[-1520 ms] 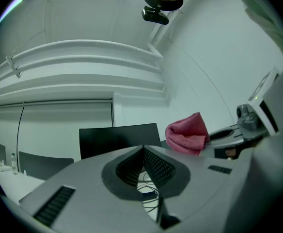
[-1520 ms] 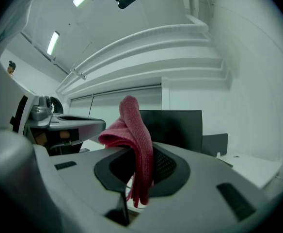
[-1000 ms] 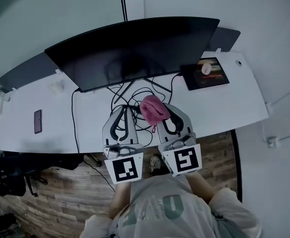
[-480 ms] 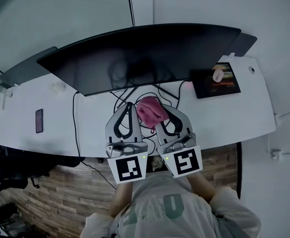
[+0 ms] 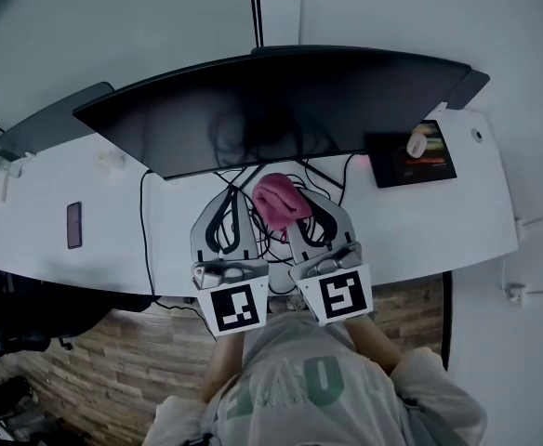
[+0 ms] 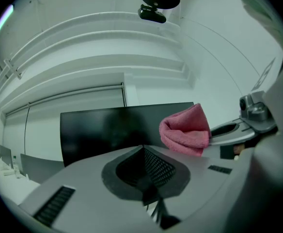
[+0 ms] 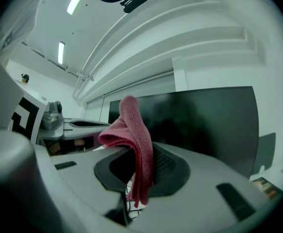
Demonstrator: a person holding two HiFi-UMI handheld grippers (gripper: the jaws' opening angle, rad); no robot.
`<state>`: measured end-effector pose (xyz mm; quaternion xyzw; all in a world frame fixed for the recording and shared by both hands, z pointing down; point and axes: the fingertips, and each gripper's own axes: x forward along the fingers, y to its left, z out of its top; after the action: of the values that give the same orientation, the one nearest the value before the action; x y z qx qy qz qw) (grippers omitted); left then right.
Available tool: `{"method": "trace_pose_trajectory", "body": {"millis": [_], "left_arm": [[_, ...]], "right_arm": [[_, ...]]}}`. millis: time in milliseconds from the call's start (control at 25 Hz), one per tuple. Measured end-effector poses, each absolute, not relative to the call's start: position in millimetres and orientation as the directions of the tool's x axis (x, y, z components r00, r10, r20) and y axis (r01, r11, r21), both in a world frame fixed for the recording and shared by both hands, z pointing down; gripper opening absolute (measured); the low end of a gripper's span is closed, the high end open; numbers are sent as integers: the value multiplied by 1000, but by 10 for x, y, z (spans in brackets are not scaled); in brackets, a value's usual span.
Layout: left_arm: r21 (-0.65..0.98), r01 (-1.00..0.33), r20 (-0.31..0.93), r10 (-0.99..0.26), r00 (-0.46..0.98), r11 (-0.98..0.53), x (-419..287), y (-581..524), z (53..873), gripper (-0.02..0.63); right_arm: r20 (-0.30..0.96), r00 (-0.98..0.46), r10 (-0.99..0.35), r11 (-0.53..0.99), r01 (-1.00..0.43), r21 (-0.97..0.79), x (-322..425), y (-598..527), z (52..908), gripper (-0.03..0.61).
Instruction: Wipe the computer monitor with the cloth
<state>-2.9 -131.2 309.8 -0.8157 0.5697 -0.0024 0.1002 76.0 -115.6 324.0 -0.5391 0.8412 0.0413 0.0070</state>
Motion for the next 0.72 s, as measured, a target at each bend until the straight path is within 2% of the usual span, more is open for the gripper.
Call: {"method": "trace_pose_trajectory", "body": {"millis": [360,520,720], "left_arm": [[-192,-969,-35,-986,162,-153,-995,-1401,3510,15],[-192,-979,13,-997,74,-75,-1462,-1429,3729,15],[-210,-977,29,-999,32,-37,-1823,-1516,3831,15]], "right_arm": [[97,-572,-814,580,-797,165,-250,-1513,3908,57],[180,-606,-775,632,-746,209,-760,-1714,4455,57],[283,-615,-736,676,-685,270,-1279,-1908,4977,57]]}}
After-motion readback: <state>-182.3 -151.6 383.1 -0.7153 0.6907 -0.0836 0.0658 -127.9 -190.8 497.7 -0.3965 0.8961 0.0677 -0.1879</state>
